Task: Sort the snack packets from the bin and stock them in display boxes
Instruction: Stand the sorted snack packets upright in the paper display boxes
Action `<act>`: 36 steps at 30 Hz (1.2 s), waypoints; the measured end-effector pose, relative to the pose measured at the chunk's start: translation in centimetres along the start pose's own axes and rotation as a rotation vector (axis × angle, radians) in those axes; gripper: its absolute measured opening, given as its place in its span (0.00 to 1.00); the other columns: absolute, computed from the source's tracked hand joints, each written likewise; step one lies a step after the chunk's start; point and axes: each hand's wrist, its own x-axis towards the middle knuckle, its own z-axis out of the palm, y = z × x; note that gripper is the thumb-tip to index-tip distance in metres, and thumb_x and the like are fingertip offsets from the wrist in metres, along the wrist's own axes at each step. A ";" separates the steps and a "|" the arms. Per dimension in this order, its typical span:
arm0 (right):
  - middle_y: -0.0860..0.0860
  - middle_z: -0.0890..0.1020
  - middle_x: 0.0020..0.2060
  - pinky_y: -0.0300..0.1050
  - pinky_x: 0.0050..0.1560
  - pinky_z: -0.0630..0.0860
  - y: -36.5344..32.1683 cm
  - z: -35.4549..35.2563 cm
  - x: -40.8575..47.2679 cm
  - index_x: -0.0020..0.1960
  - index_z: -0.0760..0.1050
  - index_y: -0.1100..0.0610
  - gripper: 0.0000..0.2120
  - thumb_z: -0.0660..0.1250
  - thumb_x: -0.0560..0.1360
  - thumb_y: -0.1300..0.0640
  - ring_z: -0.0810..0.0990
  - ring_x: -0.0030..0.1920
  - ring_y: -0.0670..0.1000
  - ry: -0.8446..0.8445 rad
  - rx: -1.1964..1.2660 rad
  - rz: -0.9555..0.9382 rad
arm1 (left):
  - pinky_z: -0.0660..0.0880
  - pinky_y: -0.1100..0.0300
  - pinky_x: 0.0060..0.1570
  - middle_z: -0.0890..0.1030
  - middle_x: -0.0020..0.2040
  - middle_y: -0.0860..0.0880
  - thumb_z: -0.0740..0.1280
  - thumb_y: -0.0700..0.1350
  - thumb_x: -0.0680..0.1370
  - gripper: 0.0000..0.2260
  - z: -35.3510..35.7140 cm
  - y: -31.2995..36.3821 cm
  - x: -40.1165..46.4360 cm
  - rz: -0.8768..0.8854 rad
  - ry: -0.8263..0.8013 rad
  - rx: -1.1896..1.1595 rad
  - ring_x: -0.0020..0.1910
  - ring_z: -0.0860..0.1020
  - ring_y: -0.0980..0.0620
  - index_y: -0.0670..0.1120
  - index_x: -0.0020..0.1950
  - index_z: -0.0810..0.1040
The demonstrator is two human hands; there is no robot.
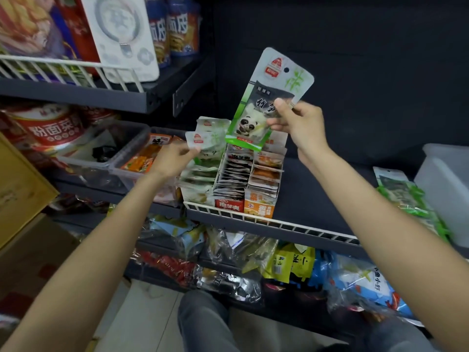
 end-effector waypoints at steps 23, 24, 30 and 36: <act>0.50 0.83 0.46 0.48 0.48 0.79 7.0 10.3 6.6 0.45 0.82 0.52 0.05 0.67 0.75 0.58 0.83 0.43 0.54 -0.164 -0.860 -0.195 | 0.73 0.50 0.50 0.84 0.48 0.48 0.70 0.48 0.75 0.07 -1.4 -1.6 0.2 0.440 0.085 0.520 0.49 0.80 0.43 0.50 0.50 0.84; 0.51 0.84 0.46 0.47 0.48 0.79 7.1 10.5 6.8 0.47 0.82 0.53 0.07 0.65 0.76 0.58 0.83 0.45 0.55 -0.175 -0.951 -0.221 | 0.73 0.51 0.50 0.84 0.47 0.48 0.69 0.48 0.75 0.07 -1.3 -1.5 0.2 0.421 0.102 0.517 0.48 0.80 0.44 0.50 0.50 0.84; 0.54 0.83 0.49 0.46 0.42 0.71 6.8 10.5 7.7 0.52 0.81 0.53 0.12 0.61 0.76 0.61 0.81 0.50 0.59 -0.178 -1.231 -0.285 | 0.71 0.50 0.54 0.84 0.50 0.47 0.66 0.50 0.76 0.10 -1.1 -0.1 -0.3 0.363 0.117 0.524 0.52 0.79 0.43 0.49 0.54 0.83; 0.45 0.83 0.45 0.44 0.49 0.76 5.4 6.3 6.0 0.52 0.81 0.50 0.07 0.67 0.75 0.53 0.81 0.47 0.47 -0.126 -0.868 -0.279 | 0.71 0.51 0.54 0.83 0.52 0.47 0.60 0.54 0.73 0.17 -0.6 2.1 -3.1 0.366 0.131 0.430 0.55 0.78 0.43 0.49 0.54 0.83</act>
